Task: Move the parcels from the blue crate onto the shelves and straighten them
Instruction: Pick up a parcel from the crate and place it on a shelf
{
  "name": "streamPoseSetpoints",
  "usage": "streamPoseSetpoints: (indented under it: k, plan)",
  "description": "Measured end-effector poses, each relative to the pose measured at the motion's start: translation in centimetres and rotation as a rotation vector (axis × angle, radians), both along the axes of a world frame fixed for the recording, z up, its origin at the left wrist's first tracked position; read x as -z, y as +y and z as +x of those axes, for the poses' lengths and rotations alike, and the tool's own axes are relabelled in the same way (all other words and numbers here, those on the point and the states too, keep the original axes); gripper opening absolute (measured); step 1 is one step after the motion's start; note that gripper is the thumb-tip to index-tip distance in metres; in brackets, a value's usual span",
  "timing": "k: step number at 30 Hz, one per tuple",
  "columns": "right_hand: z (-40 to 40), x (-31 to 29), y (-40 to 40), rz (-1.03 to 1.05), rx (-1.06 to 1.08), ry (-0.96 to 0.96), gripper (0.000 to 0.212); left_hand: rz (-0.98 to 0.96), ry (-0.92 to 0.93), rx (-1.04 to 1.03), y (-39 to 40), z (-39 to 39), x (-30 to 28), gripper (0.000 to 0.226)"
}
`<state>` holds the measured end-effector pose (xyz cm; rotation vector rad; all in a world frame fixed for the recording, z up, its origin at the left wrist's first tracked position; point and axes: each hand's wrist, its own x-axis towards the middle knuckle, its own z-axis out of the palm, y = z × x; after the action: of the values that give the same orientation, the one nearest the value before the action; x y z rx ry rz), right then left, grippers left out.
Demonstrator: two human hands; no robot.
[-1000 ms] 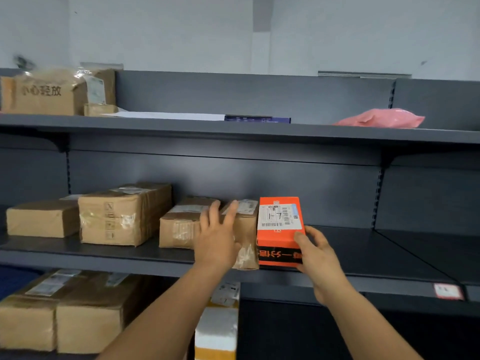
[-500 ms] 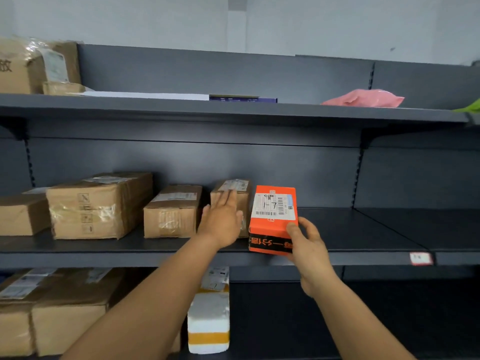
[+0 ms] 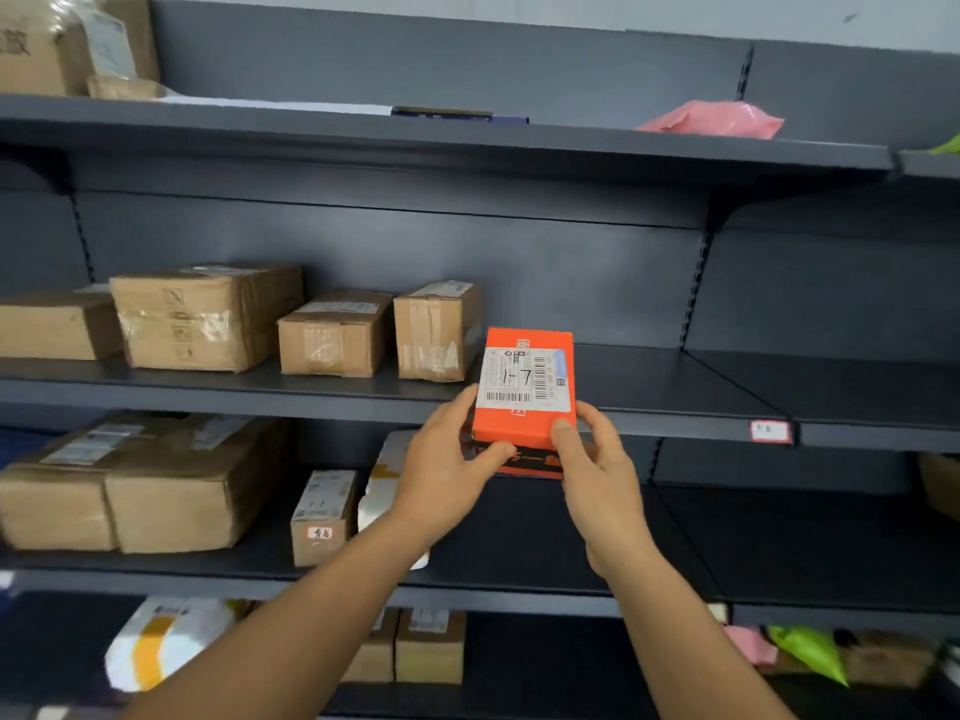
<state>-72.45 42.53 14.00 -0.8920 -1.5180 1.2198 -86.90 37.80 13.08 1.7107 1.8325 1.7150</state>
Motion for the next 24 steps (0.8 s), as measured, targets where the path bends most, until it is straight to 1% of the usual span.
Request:
streamPoseSetpoints:
  k: [3, 8, 13, 15, 17, 19, 22, 24]
  plan:
    - [2.2, 2.5, -0.7, -0.010, -0.020, -0.073, 0.036, -0.021, -0.002, -0.047, -1.4, 2.0, 2.7, 0.058]
    - [4.1, 7.2, -0.8, -0.036, -0.059, -0.215, 0.041, -0.166, -0.052, -0.082, -2.6, 3.6, 8.3, 0.060]
    - [3.0, 11.3, 1.0, -0.071, -0.095, -0.362, 0.040, -0.345, -0.052, -0.150, -1.2, 3.3, 12.3, 0.060]
    - [1.8, 12.6, 2.4, -0.066, -0.096, -0.439, 0.045, -0.413, -0.052, -0.149, 0.2, 2.5, 13.3, 0.060]
    - [0.4, 14.1, 4.0, -0.053, -0.089, -0.493, 0.049, -0.447, -0.053, -0.144, 1.8, 1.3, 14.3, 0.068]
    - [-1.1, 15.3, 5.5, -0.040, -0.077, -0.507, 0.048, -0.513, -0.013, -0.136, 3.5, -0.1, 15.0, 0.074]
    - [-3.9, 17.2, 8.4, -0.049, -0.065, -0.593, 0.046, -0.644, 0.068, -0.131, 6.5, -2.6, 16.3, 0.067]
    - [-5.8, 18.6, 10.4, -0.062, -0.078, -0.648, 0.047, -0.712, 0.167, -0.125, 8.3, -4.1, 17.2, 0.063]
